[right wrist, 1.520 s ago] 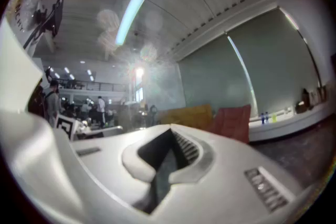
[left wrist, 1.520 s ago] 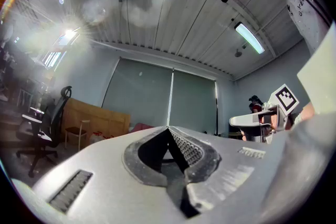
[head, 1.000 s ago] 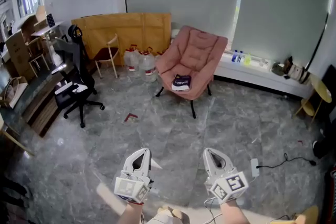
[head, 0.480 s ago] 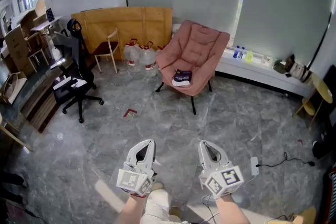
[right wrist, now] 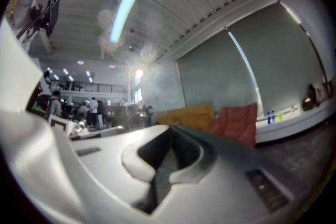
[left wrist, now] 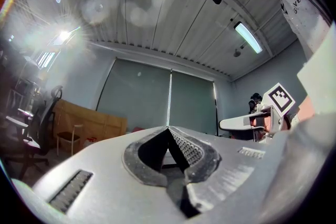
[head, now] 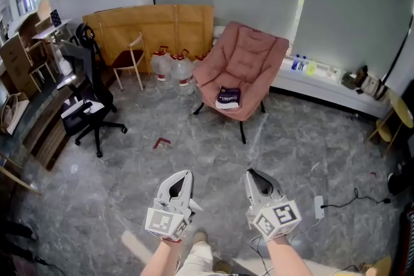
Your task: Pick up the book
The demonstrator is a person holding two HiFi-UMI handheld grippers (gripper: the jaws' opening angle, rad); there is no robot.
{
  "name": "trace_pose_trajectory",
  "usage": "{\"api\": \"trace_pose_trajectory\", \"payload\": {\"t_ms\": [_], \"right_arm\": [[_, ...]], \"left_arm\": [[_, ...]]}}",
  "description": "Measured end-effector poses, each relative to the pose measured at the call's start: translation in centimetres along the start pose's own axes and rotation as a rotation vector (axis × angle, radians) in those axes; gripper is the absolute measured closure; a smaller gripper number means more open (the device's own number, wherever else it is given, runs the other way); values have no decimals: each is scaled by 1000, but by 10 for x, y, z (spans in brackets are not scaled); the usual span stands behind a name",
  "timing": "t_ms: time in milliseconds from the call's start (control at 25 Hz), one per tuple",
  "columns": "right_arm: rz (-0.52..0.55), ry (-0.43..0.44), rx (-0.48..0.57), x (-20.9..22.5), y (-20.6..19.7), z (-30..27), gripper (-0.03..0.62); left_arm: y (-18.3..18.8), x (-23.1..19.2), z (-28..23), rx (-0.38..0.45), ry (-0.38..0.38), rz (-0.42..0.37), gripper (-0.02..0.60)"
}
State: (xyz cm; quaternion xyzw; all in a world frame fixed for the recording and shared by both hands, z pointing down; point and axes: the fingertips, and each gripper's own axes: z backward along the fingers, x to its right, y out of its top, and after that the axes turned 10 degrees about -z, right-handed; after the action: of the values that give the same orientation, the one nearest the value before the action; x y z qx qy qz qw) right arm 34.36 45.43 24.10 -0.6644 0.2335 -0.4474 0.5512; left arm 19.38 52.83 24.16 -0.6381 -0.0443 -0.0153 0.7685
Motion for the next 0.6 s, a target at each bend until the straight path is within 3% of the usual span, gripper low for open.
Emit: {"api": "trace_pose_trajectory", "payload": {"t_ms": [600], "right_arm": [[9,-50,32,21,-1,-93,582]], "left_arm": [[-29,-75,-53,-20,-3,33,574]]}}
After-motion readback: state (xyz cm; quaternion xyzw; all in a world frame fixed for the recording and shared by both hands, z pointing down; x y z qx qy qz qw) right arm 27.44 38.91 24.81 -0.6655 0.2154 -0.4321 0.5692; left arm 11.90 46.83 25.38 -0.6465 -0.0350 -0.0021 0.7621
